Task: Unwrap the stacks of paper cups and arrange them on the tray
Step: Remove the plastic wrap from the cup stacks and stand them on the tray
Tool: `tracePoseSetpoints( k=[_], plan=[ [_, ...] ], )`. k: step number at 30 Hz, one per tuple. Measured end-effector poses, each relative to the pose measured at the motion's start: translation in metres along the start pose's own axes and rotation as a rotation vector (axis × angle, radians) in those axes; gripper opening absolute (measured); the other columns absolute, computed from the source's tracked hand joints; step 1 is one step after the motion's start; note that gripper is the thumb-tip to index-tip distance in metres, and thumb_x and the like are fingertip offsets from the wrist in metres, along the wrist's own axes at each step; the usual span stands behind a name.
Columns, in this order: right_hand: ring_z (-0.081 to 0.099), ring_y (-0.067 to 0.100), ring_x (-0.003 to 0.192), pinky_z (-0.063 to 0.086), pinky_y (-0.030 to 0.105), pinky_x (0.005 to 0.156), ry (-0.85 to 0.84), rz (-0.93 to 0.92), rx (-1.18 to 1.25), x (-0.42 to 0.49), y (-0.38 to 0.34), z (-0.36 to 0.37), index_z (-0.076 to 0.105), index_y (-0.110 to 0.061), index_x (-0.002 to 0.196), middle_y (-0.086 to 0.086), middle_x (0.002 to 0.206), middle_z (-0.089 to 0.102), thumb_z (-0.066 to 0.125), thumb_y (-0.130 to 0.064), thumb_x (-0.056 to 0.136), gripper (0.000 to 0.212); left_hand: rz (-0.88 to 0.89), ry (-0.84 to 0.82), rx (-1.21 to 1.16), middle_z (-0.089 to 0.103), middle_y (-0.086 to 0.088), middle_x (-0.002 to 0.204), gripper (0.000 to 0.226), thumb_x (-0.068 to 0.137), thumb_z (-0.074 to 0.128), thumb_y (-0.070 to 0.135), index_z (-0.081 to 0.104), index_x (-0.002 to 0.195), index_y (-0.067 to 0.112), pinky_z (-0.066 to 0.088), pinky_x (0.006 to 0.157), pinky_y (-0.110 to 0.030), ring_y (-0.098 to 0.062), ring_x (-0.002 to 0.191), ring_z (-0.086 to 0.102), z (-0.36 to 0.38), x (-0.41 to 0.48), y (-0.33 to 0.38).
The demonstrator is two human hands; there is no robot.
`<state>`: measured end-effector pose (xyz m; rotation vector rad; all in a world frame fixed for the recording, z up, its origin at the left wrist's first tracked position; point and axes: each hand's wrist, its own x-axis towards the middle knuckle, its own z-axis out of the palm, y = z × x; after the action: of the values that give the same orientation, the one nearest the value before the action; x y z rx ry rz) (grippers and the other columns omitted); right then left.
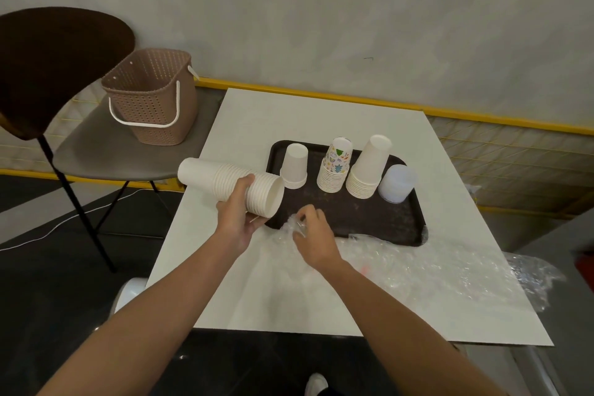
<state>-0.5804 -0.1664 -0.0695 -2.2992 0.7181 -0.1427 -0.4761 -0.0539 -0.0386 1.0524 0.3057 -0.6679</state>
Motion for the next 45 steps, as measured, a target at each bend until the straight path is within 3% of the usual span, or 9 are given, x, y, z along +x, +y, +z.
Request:
tracePoseSetpoints(
  k=[5,9,17,22,26,31,35,45],
  plan=[
    [0.046,0.022,0.112,0.044,0.028,0.091,-0.006,0.003,-0.208,0.0,0.01,0.013,0.048,-0.015,0.12,0.007,0.123,0.046,0.06,-0.018,0.091,0.032,-0.014,-0.018,0.098,0.054,-0.006,0.118,0.071,0.079,0.071,0.034,0.036,0.138,0.016,0.057,0.063,-0.036,-0.023,0.106,0.058,-0.004,0.001,-0.011],
    [0.043,0.021,0.113,0.043,0.031,0.093,0.028,-0.04,-0.392,0.004,0.015,0.008,0.05,-0.019,0.125,0.005,0.125,0.047,0.059,-0.034,0.09,0.039,-0.025,-0.012,0.101,0.053,-0.004,0.113,0.065,0.082,0.069,0.031,0.035,0.136,0.017,0.056,0.066,-0.037,-0.024,0.107,0.057,-0.005,0.004,-0.011],
    [0.041,0.02,0.119,0.041,0.036,0.1,0.098,-0.026,-0.144,0.012,0.007,-0.006,0.056,-0.022,0.126,0.002,0.126,0.048,0.066,-0.045,0.083,0.05,-0.038,0.004,0.104,0.053,-0.005,0.113,0.064,0.08,0.071,0.03,0.037,0.133,0.015,0.057,0.069,-0.039,-0.027,0.11,0.058,-0.007,0.01,-0.012],
    [0.04,0.021,0.123,0.037,0.033,0.101,0.177,-0.009,-0.046,0.022,0.002,-0.019,0.057,-0.019,0.126,0.005,0.13,0.05,0.06,-0.029,0.09,0.037,-0.039,-0.013,0.121,0.053,-0.005,0.115,0.062,0.081,0.072,0.028,0.035,0.129,0.015,0.057,0.072,-0.041,-0.027,0.11,0.057,-0.004,0.012,-0.012],
    [0.047,0.021,0.12,0.037,0.029,0.099,0.241,-0.033,0.143,0.034,-0.016,-0.031,0.061,-0.016,0.122,0.007,0.126,0.055,0.055,-0.03,0.093,0.032,-0.034,-0.03,0.134,0.052,-0.009,0.126,0.072,0.077,0.075,0.03,0.035,0.135,0.014,0.058,0.068,-0.04,-0.028,0.112,0.058,0.001,0.013,-0.008],
    [0.05,0.016,0.123,0.036,0.026,0.101,0.039,-0.145,0.25,0.049,-0.058,-0.055,0.055,-0.015,0.13,0.005,0.133,0.056,0.046,-0.034,0.097,0.039,0.019,-0.076,0.169,0.051,-0.008,0.127,0.078,0.077,0.077,0.028,0.029,0.138,0.018,0.058,0.072,-0.041,-0.028,0.113,0.057,0.012,0.018,0.005],
    [0.048,0.015,0.125,0.032,0.02,0.096,-0.162,-0.205,0.132,0.064,-0.075,-0.065,0.049,-0.016,0.136,0.002,0.136,0.054,0.042,-0.035,0.099,0.042,0.056,-0.096,0.19,0.055,-0.005,0.121,0.079,0.074,0.08,0.03,0.03,0.134,0.019,0.059,0.076,-0.042,-0.024,0.108,0.061,0.026,0.023,0.018],
    [0.043,0.019,0.132,0.031,0.025,0.104,-0.18,-0.252,0.055,0.125,-0.078,-0.088,0.041,-0.015,0.142,0.004,0.145,0.046,0.04,-0.032,0.1,0.044,0.139,-0.089,0.218,0.052,-0.004,0.118,0.075,0.078,0.077,0.028,0.024,0.131,0.023,0.059,0.074,-0.04,-0.023,0.108,0.059,0.072,0.06,0.045]
  ],
)
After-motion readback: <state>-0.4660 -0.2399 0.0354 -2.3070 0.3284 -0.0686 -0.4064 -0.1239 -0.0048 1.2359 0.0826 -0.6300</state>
